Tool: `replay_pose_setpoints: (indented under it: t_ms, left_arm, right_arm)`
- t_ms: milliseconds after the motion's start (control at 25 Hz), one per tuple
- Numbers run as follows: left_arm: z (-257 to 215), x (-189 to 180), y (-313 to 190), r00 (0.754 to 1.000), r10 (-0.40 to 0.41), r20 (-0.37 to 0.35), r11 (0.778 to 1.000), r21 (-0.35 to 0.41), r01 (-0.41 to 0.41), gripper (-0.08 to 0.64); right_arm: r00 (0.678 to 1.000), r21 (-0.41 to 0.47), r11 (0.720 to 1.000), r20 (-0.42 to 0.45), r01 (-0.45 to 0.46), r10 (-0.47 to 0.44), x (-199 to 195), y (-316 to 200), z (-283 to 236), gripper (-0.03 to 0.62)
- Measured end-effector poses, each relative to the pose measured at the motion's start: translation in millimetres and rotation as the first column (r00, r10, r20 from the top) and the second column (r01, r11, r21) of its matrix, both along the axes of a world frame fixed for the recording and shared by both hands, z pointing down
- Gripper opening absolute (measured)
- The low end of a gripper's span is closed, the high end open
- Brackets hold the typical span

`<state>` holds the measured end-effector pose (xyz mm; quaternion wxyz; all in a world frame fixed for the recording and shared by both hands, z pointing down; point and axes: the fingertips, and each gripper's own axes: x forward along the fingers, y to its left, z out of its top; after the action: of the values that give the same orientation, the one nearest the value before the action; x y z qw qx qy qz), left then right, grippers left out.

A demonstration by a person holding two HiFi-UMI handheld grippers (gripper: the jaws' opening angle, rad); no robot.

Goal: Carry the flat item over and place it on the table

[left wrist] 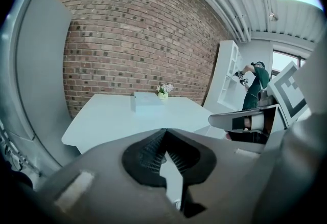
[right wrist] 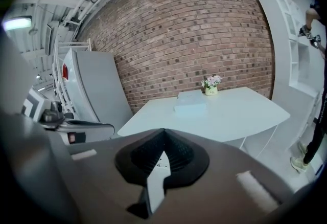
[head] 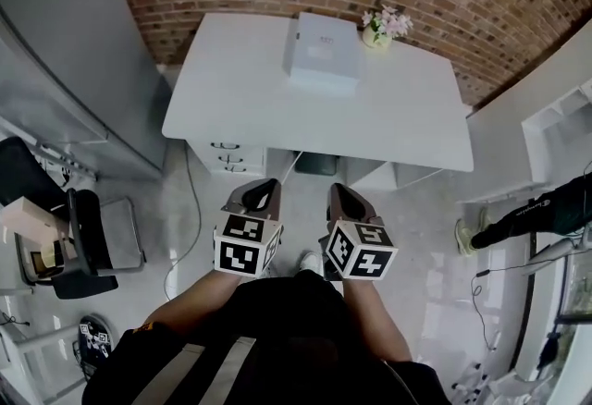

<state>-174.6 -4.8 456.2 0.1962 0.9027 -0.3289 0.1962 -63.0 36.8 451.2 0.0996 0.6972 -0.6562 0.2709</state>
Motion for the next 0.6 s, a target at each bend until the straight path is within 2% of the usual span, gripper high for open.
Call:
replay_pose_setpoints:
  t_ms: [160,320,600]
  left_arm:
    - [5,1,21,1.0,-0.001,-0.011,1.0,-0.015,0.001,0.002]
    - [2,5,33,1.0,-0.003,-0.012,1.0,0.003,0.003,0.003]
    - [6,23,59,1.0,-0.018,0.007,1.0,0.015,0.018,0.002]
  right_arm:
    - [1.0,-0.014,1.0,-0.011,-0.019,0.019,2,25,5,0.0]
    - [0.999,-0.008,0.999,-0.02,-0.037,0.036,7,40,5,0.0]
    - [1.0,-0.02,1.0,-0.004,-0.023,0.022,18,72,17,0.0]
